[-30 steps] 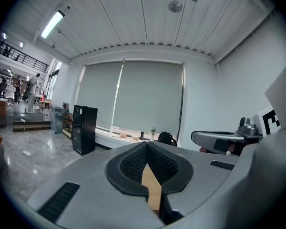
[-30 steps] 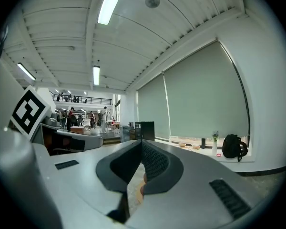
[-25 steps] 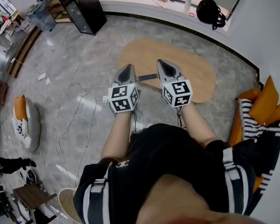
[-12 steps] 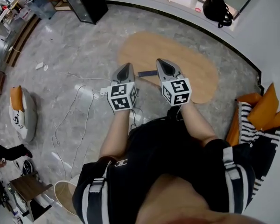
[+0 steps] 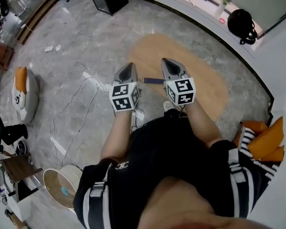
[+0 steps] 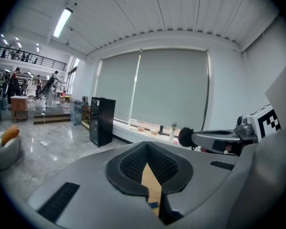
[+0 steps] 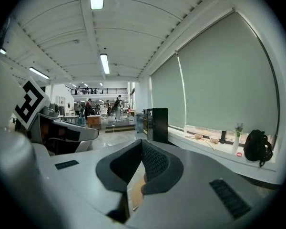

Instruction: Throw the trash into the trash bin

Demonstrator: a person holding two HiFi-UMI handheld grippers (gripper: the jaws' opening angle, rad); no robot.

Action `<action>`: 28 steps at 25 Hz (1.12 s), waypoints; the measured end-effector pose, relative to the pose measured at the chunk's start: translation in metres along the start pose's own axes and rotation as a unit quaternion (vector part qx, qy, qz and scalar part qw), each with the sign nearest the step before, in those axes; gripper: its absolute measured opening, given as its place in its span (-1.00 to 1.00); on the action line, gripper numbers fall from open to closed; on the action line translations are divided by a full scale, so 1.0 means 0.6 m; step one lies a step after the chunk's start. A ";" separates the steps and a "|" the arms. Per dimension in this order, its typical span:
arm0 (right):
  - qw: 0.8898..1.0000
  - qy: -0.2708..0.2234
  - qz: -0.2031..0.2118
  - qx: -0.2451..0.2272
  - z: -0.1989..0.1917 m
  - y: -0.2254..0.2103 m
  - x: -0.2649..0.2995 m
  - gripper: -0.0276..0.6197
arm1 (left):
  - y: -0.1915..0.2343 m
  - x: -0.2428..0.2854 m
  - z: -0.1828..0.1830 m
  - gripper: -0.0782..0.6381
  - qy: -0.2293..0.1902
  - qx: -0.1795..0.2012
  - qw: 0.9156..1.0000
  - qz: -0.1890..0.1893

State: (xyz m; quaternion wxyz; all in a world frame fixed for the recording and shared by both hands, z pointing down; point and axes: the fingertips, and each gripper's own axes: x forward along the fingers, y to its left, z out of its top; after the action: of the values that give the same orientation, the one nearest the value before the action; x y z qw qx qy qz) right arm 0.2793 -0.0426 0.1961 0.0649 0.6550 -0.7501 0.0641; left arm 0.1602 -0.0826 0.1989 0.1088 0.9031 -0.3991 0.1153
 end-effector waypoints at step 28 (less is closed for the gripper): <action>0.945 0.189 0.238 -0.121 -0.266 0.019 0.245 -0.88 | 0.132 0.083 -0.256 -0.75 0.101 -0.149 0.972 0.151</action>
State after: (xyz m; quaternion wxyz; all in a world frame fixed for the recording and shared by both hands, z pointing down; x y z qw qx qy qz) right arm 0.2508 -0.1555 0.3798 0.2667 0.4209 -0.8601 0.1093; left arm 0.1148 -0.1250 0.3677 0.2636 0.7895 -0.5307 0.1601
